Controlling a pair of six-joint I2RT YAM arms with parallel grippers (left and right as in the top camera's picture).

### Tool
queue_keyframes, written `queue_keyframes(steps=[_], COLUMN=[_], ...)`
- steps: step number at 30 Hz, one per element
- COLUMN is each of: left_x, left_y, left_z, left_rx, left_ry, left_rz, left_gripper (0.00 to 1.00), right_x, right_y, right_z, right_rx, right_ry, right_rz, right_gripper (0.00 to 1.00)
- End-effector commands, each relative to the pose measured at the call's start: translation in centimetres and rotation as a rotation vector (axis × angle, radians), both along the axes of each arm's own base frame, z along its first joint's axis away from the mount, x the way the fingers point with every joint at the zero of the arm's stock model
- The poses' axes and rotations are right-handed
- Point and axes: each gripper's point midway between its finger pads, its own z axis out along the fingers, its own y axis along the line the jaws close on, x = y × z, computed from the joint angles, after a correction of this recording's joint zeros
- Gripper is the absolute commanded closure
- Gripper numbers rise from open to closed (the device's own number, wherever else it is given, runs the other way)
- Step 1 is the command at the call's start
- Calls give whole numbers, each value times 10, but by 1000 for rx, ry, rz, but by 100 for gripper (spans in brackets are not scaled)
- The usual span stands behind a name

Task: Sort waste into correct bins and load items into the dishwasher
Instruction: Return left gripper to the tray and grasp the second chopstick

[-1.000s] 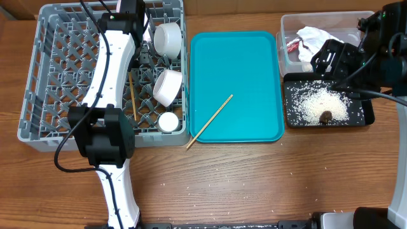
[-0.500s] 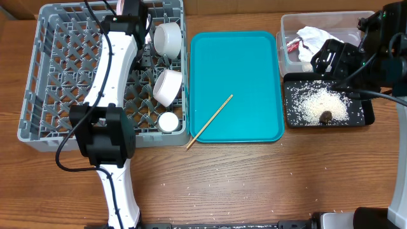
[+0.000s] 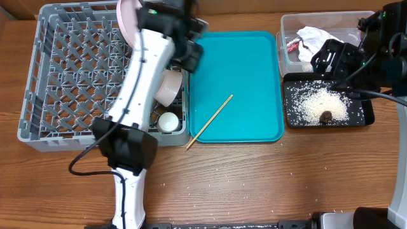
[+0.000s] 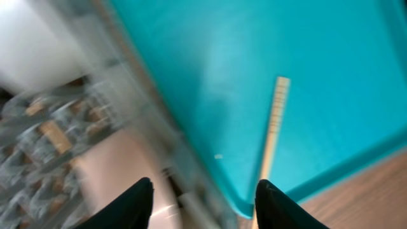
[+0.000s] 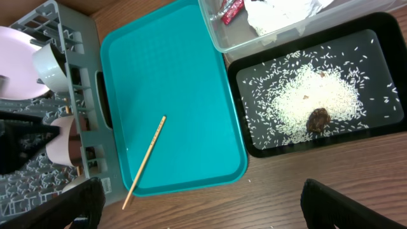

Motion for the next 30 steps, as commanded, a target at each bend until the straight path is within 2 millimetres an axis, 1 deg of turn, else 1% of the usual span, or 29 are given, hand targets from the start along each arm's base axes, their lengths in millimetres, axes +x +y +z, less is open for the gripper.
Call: queue_keyframes(steps=[1, 4, 6, 8, 13, 19, 25, 28, 30], left_x=[-27, -39, -48, -53, -68, -85, -96, -99, -98], left_y=[-36, -45, -46, -47, -47, -59, -61, -59, -60], left_z=[-14, -42, -67, -79, -118, -150, -172, -178, -178], left_rx=[-16, 6, 16, 8, 15, 30, 44, 46, 42], left_ry=[43, 94, 147, 175, 225, 241, 249, 254, 251], left_rz=[-188, -215, -192, -190, -225, -276, -283, -282, -272], left_gripper=[45, 45, 45, 44, 44, 46, 51, 56, 63], right_x=[0, 0, 0, 0, 0, 0, 0, 0, 0], right_y=[-3, -3, -3, -3, -3, -3, -3, -3, -3], right_z=[4, 4, 4, 4, 4, 4, 4, 4, 4], right_rx=[-10, -10, -10, -10, -10, -10, -10, -10, -10], right_ry=[-14, -14, -14, -14, -14, -14, -14, -14, -14], right_rz=[-8, -8, -8, -8, -8, -8, -8, -8, -8], right_gripper=[0, 0, 0, 0, 0, 0, 0, 0, 0])
